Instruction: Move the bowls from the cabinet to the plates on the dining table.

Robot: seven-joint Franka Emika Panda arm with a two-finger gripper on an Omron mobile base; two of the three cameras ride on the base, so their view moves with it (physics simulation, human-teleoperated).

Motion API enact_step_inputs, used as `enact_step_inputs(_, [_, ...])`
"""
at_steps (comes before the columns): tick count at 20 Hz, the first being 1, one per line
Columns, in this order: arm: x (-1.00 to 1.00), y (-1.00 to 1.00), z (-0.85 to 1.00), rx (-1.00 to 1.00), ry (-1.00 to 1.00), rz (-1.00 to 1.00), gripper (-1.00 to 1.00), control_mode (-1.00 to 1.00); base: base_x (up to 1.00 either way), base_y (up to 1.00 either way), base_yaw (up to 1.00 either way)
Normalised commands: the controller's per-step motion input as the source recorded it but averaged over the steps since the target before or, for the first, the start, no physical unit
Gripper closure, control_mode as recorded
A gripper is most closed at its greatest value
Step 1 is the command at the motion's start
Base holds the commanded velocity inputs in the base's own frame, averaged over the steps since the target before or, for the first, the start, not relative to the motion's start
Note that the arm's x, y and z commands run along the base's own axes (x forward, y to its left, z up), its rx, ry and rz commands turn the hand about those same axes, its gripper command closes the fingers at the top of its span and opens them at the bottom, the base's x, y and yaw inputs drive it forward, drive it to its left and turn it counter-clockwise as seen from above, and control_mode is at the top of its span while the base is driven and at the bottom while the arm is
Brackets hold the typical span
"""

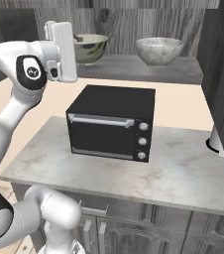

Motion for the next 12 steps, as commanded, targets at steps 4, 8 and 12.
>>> enact_step_inputs(4, [0.2,-0.25,0.0,0.06,-0.01,-0.02,-1.0,-1.0,0.0,0.0,0.0])
enact_step_inputs(8, [0.14,-0.28,0.0,0.07,-0.02,-0.01,-1.0,-1.0,0.0,0.0,0.0])
enact_step_inputs(12, [0.13,-0.25,-0.06,0.09,-0.02,-0.01,-1.0,-1.0,0.0,0.0,0.0])
